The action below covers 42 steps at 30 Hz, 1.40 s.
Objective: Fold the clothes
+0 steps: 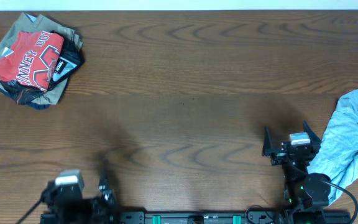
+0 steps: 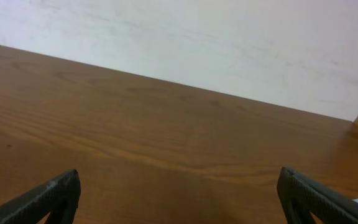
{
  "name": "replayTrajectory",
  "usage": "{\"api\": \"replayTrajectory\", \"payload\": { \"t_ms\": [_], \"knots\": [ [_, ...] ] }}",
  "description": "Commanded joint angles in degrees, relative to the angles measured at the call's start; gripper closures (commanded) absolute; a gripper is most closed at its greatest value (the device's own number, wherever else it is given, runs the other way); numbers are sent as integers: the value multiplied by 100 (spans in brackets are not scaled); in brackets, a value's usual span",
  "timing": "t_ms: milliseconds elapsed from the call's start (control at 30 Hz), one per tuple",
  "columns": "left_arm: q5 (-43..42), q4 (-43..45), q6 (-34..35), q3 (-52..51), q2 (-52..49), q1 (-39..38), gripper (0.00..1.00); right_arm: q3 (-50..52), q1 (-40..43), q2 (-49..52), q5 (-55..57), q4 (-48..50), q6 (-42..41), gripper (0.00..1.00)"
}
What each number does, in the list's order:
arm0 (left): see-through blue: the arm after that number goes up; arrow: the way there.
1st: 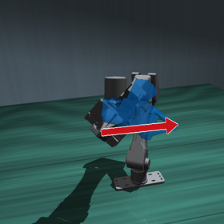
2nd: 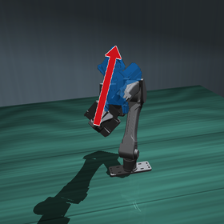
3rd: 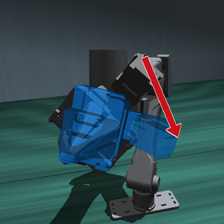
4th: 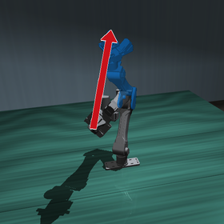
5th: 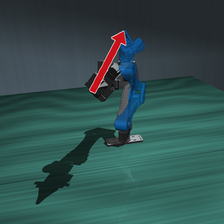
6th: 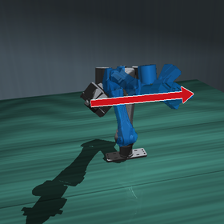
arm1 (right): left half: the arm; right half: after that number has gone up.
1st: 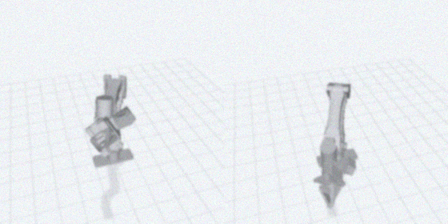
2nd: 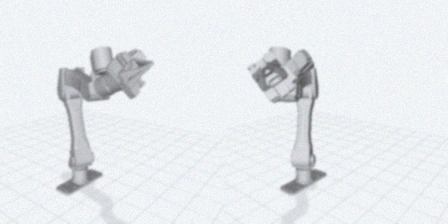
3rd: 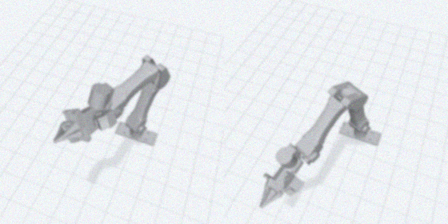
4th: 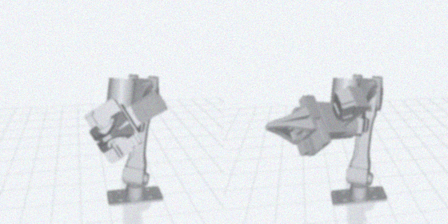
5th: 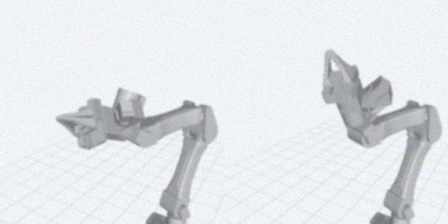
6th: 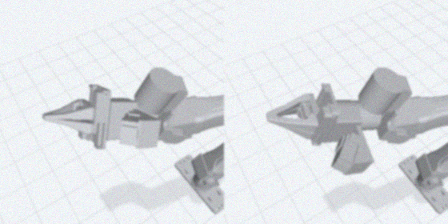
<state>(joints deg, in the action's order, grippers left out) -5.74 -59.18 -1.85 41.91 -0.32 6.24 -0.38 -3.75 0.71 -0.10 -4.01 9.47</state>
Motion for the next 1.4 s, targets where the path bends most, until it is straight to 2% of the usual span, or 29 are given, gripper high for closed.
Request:
{"api": "replayTrajectory", "payload": {
  "t_ms": [0, 167, 567, 667, 700, 800, 1367],
  "knots": [
    [48, 452, -116, -595, 17, -201, 2, 7, -114, -42, 72, -26, -66, 1],
    [92, 1451, -116, -1486, 20, -431, 2, 7, -114, -42, 72, -24, -66, 1],
    [240, 5480, -282, -3687, 24, -516, 2, 7, -114, -42, 72, -24, -66, 1],
    [238, 6120, -396, -4061, 24, -533, 2, 7, -114, -42, 72, -26, -66, 1],
    [234, 6177, -389, -4164, 24, -533, 2, 7, -114, -42, 72, -24, -66, 1],
    [219, 5549, -391, -4168, 24, -542, 2, 7, -114, -42, 72, -26, -66, 1],
    [236, 5541, -391, -4168, 24, -542, 2, 7, -114, -42, 70, -24, -66, 1]
  ]
}}
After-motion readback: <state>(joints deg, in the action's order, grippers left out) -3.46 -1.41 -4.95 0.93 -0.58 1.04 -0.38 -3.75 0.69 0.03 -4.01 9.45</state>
